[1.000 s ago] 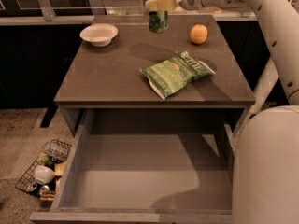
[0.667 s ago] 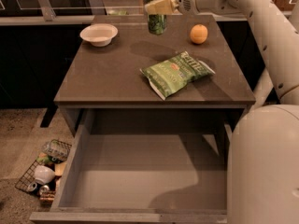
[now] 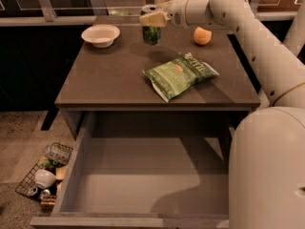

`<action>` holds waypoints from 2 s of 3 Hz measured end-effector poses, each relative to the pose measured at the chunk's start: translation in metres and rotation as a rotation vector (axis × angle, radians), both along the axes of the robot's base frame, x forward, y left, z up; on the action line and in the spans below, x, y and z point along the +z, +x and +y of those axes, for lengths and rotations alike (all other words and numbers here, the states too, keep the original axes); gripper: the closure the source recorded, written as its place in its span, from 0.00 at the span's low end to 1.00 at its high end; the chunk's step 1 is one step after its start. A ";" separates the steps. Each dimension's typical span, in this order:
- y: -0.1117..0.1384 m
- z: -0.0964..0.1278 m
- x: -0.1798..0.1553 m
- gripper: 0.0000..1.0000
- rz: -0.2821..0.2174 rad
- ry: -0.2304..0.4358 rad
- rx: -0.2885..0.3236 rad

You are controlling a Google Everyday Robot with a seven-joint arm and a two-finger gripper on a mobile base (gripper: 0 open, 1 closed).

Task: Pick green can from top drawer and place on counter

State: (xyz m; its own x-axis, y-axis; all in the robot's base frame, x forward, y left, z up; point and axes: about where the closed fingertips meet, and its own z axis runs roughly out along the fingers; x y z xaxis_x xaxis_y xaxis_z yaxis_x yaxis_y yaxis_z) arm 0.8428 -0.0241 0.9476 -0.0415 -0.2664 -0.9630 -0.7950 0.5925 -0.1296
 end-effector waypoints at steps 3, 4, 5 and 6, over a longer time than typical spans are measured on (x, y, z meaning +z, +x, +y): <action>-0.001 0.017 -0.043 0.74 0.069 0.049 -0.009; -0.001 0.019 -0.044 0.53 0.070 0.049 -0.006; -0.001 0.023 -0.045 0.30 0.072 0.049 -0.001; -0.001 0.026 -0.046 0.06 0.075 0.050 0.003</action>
Offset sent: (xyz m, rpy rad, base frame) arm -0.0036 0.0091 -0.0606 0.0750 0.1052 -0.0338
